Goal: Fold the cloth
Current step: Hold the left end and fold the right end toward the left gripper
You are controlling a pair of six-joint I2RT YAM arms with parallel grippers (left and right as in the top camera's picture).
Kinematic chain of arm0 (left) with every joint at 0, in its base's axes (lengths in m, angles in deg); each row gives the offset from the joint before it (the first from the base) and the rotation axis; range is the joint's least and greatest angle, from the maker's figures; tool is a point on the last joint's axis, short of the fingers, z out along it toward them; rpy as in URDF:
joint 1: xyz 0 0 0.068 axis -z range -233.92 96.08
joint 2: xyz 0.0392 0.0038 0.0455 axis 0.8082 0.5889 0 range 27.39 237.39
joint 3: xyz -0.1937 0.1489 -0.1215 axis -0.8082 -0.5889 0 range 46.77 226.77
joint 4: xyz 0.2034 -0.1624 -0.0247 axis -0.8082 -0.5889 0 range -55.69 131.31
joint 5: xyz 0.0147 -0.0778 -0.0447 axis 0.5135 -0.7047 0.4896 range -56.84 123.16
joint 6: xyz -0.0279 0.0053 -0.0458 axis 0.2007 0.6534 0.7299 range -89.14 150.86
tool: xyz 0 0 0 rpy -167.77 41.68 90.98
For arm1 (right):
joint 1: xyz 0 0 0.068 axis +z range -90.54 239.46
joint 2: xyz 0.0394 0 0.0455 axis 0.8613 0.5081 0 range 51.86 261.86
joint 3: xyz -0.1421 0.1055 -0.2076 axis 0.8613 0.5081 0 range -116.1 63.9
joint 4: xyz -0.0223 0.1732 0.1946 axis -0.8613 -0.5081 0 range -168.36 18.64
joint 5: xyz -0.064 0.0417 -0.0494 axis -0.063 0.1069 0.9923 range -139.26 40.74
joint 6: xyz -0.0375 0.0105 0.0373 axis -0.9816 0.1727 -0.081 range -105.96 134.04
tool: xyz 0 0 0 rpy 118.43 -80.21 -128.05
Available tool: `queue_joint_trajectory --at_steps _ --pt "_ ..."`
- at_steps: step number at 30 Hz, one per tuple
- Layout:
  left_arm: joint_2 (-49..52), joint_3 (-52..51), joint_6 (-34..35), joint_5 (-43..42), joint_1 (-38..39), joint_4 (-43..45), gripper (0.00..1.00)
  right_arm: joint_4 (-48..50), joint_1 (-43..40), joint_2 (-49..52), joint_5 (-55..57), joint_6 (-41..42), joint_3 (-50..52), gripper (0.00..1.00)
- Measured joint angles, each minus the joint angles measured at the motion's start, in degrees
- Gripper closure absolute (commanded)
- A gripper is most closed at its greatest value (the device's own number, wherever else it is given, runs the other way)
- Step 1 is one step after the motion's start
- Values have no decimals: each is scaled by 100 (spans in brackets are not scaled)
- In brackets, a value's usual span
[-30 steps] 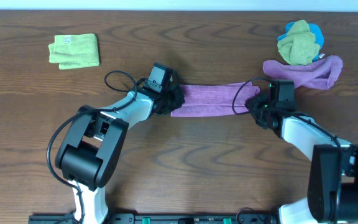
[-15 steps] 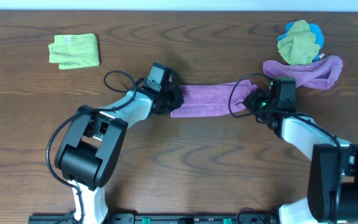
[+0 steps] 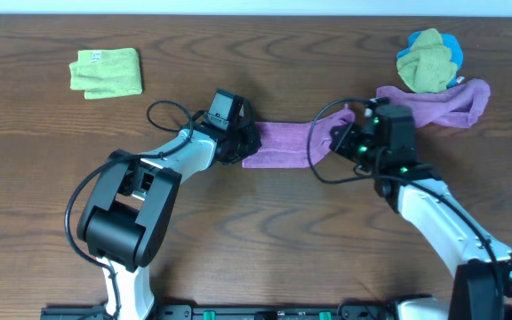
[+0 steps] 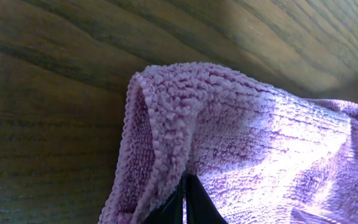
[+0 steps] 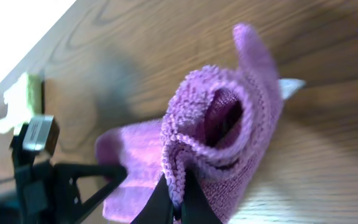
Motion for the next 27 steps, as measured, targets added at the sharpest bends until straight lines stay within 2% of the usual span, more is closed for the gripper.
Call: queue_joint_trajectory --at_steps 8,19,27 --pt "0 0 -2 2 -4 0 94 334 774 0 -11 -2 0 99" --pt "0 0 -39 0 -7 -2 94 765 1174 57 70 28 -4 99" --pt "0 0 -107 -17 -17 -7 94 463 1250 885 24 46 -658 99"
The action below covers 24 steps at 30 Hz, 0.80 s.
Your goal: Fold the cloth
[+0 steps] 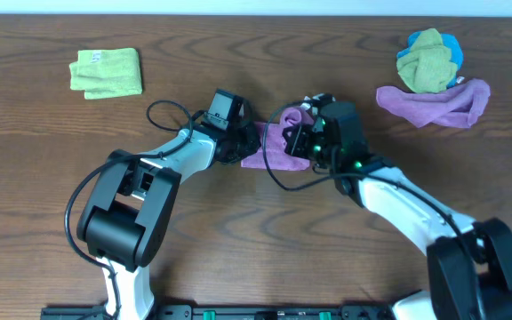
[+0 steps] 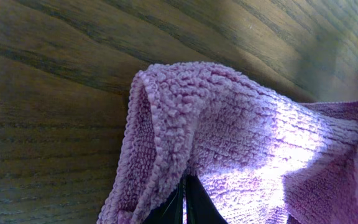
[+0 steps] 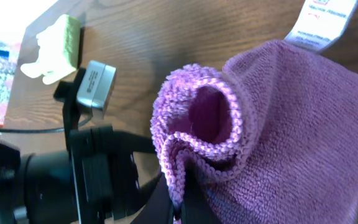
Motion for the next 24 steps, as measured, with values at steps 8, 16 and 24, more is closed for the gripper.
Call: queue_joint_trajectory --at_steps 8,16,24 --pt "0 0 -109 -133 -208 -59 94 -140 234 144 -66 -24 -481 99" --pt "0 0 -197 -136 -258 -63 94 -170 525 448 -105 -24 -481 99" --pt "0 0 -417 -190 -275 -107 94 -173 627 472 -107 -24 -481 99"
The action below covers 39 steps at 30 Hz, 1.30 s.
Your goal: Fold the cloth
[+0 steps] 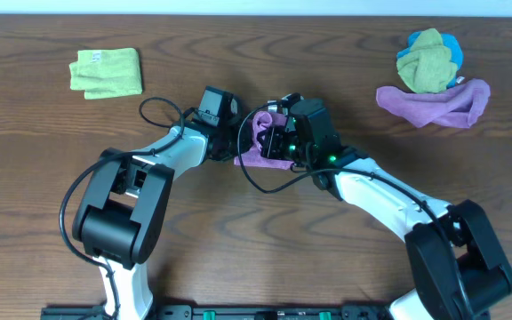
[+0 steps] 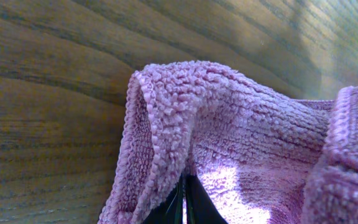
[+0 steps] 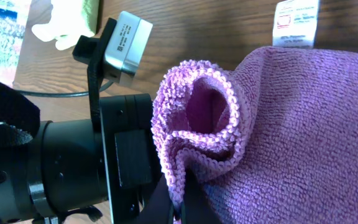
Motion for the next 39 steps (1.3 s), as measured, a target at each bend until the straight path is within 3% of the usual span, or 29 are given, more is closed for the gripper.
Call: queue_joint_trajectory --at_steps 15,31,39 --pt "-675 55 -656 -24 -118 -715 94 -203 2 0 50 -131 0 99" --pt "-1202 55 -1012 717 -719 -1504 94 85 212 13 52 -129 0 99" --pt "-1202 55 -1025 992 -719 -1650 94 81 494 634 -74 -129 -254 98"
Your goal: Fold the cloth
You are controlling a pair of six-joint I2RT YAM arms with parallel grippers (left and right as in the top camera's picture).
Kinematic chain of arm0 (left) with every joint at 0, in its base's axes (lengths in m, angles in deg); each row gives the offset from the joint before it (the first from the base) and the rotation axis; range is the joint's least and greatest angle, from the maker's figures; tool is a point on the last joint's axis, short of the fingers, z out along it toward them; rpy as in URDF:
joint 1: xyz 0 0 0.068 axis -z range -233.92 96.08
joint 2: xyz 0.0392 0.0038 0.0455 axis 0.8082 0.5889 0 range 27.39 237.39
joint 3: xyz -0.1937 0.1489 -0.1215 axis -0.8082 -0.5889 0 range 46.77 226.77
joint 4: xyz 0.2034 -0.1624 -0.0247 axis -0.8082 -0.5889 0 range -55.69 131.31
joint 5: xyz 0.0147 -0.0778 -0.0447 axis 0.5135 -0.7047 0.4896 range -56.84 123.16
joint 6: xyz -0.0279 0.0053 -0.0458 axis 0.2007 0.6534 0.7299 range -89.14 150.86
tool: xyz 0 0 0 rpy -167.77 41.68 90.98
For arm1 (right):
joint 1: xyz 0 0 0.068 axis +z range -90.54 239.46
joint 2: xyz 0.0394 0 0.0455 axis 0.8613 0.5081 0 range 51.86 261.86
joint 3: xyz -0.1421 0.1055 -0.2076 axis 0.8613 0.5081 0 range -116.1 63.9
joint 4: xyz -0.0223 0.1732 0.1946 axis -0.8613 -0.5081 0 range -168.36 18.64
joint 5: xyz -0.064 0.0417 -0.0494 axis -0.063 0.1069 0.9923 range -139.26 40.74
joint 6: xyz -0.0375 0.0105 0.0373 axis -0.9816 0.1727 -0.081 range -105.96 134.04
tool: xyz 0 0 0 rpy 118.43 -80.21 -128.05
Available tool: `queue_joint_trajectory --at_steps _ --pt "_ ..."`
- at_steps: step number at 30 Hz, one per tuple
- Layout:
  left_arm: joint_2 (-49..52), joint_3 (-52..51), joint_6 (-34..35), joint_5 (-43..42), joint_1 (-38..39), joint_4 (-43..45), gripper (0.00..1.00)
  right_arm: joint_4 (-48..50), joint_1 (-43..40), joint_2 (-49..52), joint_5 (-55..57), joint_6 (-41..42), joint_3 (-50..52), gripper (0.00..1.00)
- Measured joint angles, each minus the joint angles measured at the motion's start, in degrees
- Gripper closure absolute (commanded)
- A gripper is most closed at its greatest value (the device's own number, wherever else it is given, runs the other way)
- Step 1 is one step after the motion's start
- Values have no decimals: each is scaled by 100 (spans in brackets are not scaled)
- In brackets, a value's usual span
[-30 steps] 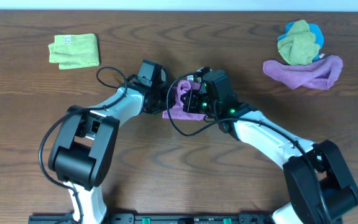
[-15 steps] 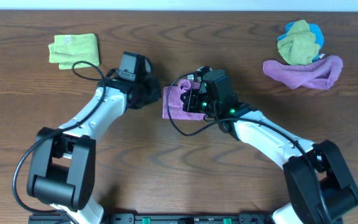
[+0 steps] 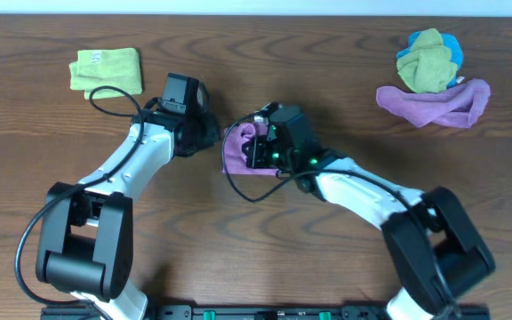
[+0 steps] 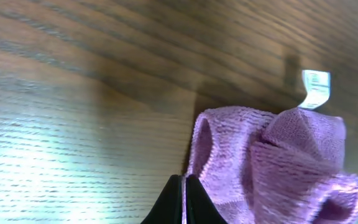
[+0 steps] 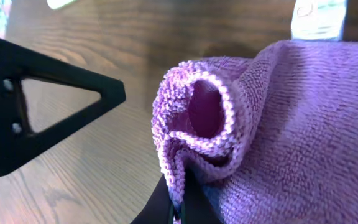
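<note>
The purple cloth [image 3: 236,153] lies doubled over in the middle of the table, its white label [image 4: 316,87] at the far edge. My right gripper [image 3: 252,148] is shut on the cloth's folded-over edge [image 5: 191,134], pinched at the fingertips [image 5: 180,198]. My left gripper [image 3: 210,135] is off the cloth's left side, shut with nothing between its fingers [image 4: 183,198]. The purple cloth [image 4: 272,155] lies just right of them. The left gripper's black fingers [image 5: 73,87] show at the left of the right wrist view.
A folded green cloth [image 3: 106,72] lies at the back left. At the back right sit a bundle of green and blue cloths [image 3: 428,59] and another purple cloth [image 3: 436,102]. Cables loop beside both wrists.
My left gripper has let go of the cloth's left corner and now sits to the left of it, off the cloth. My right gripper has carried its held edge further left, over the cloth's left end.
The cloth lay stretched between both grippers, each shut on an end. At each later moment my right gripper stood further left with its end, doubling the cloth over. Now the ends meet, the left gripper is off the cloth and the right still holds.
</note>
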Motion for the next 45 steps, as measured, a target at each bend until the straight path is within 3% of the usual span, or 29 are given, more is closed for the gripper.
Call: queue_joint_trajectory --at_steps 6,8,13,16,28,42,45 --pt "0 -2 -48 492 -2 -326 94 31 184 164 -48 -2 -385 99" --pt "0 -2 -72 575 -7 -326 94 33 195 175 -55 0 -446 91" --pt "0 -2 -85 627 -157 -330 94 -9 195 212 -155 -55 -463 59" --pt "0 -2 -85 636 -356 -341 94 2 201 216 -345 -133 -463 48" --pt "0 -2 -85 636 -824 -341 94 -162 203 219 -1233 -227 -466 40" --pt "0 -2 -85 634 -831 -247 94 -520 208 400 -1263 -214 -466 32" --pt "0 -2 -85 634 -833 -245 93 -518 227 680 -1237 -219 -466 22"
